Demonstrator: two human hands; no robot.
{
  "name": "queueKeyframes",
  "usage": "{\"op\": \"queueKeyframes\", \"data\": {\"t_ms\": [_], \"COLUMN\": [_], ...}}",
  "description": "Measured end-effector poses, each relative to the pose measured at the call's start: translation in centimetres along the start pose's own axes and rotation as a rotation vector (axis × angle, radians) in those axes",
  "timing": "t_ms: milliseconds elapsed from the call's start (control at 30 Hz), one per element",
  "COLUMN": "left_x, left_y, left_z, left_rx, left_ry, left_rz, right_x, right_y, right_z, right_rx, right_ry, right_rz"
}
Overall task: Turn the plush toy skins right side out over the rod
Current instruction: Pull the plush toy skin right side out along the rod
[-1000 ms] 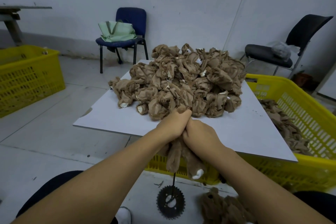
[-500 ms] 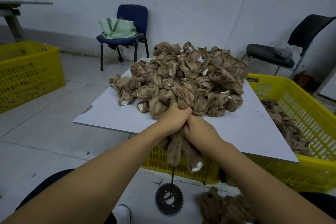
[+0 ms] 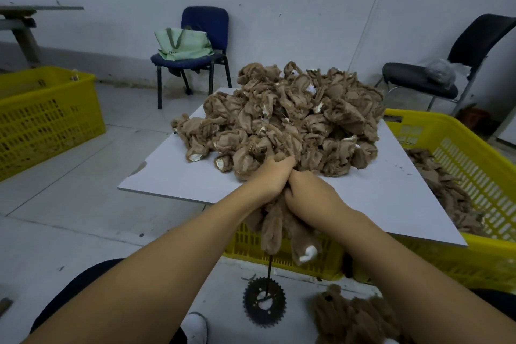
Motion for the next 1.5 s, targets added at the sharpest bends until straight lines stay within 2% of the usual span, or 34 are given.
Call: {"op": "queueKeyframes", "data": {"t_ms": [100, 200, 233, 433, 633, 767, 867, 967, 1167, 1333, 1433, 1500], "left_x": [0.2, 0.3, 0.4, 0.1, -0.3, -0.5, -0.5, -0.7, -1.1, -1.0, -1.0, -1.1], "left_y": [0.2, -0.2, -0.5, -0.6, 0.5, 0.7, 1.0, 0.9, 1.0, 1.7, 0.7, 0.3], "left_z": [-0.1, 1.0, 1.0, 0.4, -0.3, -0.5, -0.5, 0.0, -0.9, 0.2, 1.6, 1.4], "left_rx": [0.001, -0.038, -0.025, 0.023, -0.033, -0.094, -0.060, -0.102, -0.004, -0.003, -0.038, -0.022], "left_ry": [0.029, 0.221, 0.217, 0.229, 0.269, 0.188, 0.048, -0.005, -0.052, -0.089, 0.051, 0.061], "left_rz": [0.107, 0.138, 0.132, 0.022, -0.045, -0.001, 0.053, 0.061, -0.024, 0.031, 0.068, 0.062], "right_x": [0.8, 2.2, 2.5, 1.5, 0.9, 0.7, 1.0, 1.2, -0.9, 0.1, 1.8, 1.6], "right_y": [0.7, 0.9, 0.9, 0.6, 0.9, 1.3, 1.7, 1.7, 1.3, 1.7, 1.4, 1.2], "right_z": [-0.4, -0.7, -0.6, -0.4, 0.0, 0.1, 0.3, 0.7, 1.1, 0.9, 0.9, 0.8], "right_rx": [0.070, 0.137, 0.144, 0.095, 0.075, 0.081, 0.083, 0.105, 0.034, 0.045, 0.089, 0.074], "right_ry": [0.032, 0.010, 0.020, 0.011, -0.098, -0.105, -0.052, 0.001, -0.011, -0.012, -0.014, -0.031], "right_rz": [0.125, 0.196, 0.201, 0.101, 0.041, 0.037, 0.086, 0.135, -0.051, -0.007, 0.118, 0.103]}}
Point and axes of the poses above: each hand's wrist, its own y-axis away from the middle knuckle, its own x-axis out of the back of the hand, z = x × y, the point moved 3 cm from there along -y, towards the middle knuckle, and after that the axes turned 7 degrees about -x, right-handed, at the moved point
